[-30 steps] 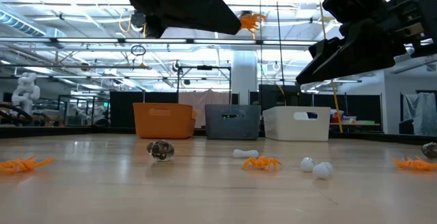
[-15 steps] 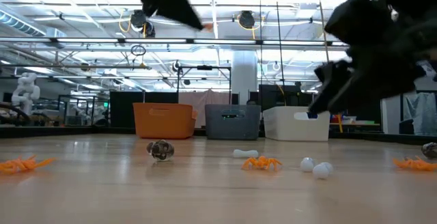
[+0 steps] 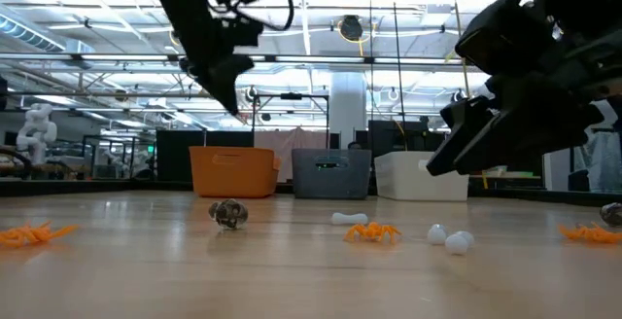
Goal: Sort Halloween decoration
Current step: Put the orange spider toy into the orange bin
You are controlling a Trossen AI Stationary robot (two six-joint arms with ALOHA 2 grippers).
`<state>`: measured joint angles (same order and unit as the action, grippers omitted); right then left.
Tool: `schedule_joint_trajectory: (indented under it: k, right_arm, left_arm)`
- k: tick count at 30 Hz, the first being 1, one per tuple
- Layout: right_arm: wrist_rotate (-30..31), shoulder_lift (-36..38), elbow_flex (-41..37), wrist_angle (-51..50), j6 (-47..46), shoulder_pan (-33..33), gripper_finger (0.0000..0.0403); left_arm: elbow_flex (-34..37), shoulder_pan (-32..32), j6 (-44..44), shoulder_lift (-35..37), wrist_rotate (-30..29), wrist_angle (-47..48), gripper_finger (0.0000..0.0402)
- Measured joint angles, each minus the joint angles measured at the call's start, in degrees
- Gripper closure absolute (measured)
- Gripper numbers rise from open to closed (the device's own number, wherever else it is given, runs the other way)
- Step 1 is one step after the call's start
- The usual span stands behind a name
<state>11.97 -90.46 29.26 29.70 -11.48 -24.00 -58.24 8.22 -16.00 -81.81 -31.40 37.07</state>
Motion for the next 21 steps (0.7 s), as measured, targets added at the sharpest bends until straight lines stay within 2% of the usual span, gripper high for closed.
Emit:
schedule_joint_trajectory:
  k: [2,6,11,14,18,21]
  right_arm:
    - [0.0,0.0,0.0,-0.01,-0.08,-0.33,0.0232]
    - [-0.02,0.0,0.0,-0.05,-0.08,-0.99,0.0232]
    - [-0.02,0.0,0.0,-0.12,-0.26,-1.23,0.0232]
    - [0.32,0.0,0.0,-0.19,-1.21,-1.23,0.0232]
    - [1.57,0.0,0.0,-0.76,-1.36,-1.23,0.0232]
    - [1.6,0.0,0.0,-0.84,-1.36,-1.23,0.0232]
  left_arm:
    - [0.88,2.75,-0.05,-0.01,0.84,0.39,0.0402]
    - [2.3,6.72,-0.09,-0.05,7.2,-1.19,0.0402]
    - [4.6,8.42,0.3,-0.05,8.29,-4.2,0.0395]
    - [5.11,8.42,-1.0,-0.05,8.14,-4.5,0.0362]
    - [5.11,8.44,-3.17,-0.05,2.97,-5.19,0.0293]
    - [4.99,7.68,-4.11,-0.03,2.52,-5.34,0.0248]
